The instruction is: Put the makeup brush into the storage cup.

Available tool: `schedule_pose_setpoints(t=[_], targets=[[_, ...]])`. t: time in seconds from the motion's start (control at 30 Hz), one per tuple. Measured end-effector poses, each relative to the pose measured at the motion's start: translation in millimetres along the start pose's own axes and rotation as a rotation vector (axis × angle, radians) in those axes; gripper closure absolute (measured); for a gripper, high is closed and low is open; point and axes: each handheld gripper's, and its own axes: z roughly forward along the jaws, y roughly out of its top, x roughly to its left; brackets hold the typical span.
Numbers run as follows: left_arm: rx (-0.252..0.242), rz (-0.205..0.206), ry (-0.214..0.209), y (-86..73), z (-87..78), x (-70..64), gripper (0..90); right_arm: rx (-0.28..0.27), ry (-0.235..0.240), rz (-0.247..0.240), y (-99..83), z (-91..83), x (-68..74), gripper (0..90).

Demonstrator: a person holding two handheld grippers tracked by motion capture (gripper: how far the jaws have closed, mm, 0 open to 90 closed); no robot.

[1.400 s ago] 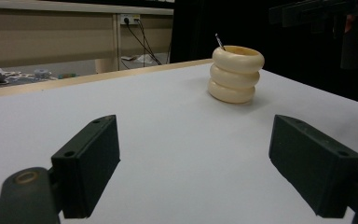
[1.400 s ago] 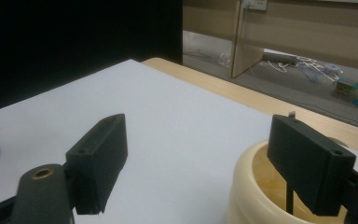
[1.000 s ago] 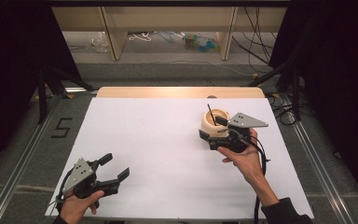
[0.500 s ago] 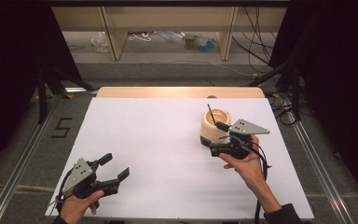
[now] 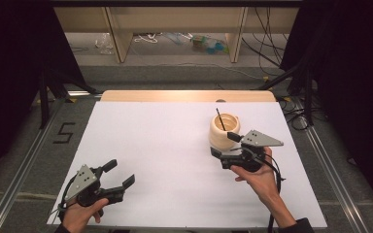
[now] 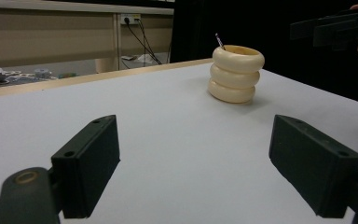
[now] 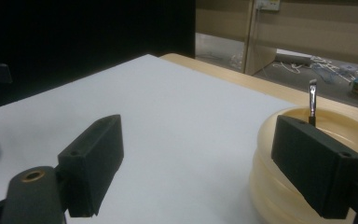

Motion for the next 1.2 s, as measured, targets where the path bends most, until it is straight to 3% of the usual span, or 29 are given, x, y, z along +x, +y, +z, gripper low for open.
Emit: schedule_pose_setpoints(t=[0.43,0.53,0.57,0.7,0.83,0.9,1.2], targets=[[0.001,0.004,-0.005,0.1,0.6,-0.2,16.0,0.027,-0.015,0.006,-12.7,-9.9,1.0,16.9],[0.000,0.006,-0.008,0.2,0.6,-0.3,16.0,0.011,-0.025,0.004,-17.9,-11.1,1.4,17.1],[0.000,0.008,-0.008,0.2,0.6,-0.2,16.0,0.035,-0.019,0.009,-19.4,-12.5,2.2,17.1],[0.001,0.007,-0.009,0.1,0.7,-0.3,16.0,0.050,-0.034,-0.006,-25.0,-16.0,4.3,16.7],[0.000,0.006,-0.011,-0.1,0.8,-0.6,16.0,0.071,-0.022,0.002,-28.8,-18.6,8.7,17.0],[0.000,0.007,-0.012,-0.1,0.6,-0.5,16.0,0.058,-0.017,-0.004,-31.4,-18.5,9.6,17.0],[0.000,0.021,-0.011,-0.2,-0.6,0.3,15.9,0.095,-0.027,-0.006,-39.4,-24.5,11.4,16.8]])
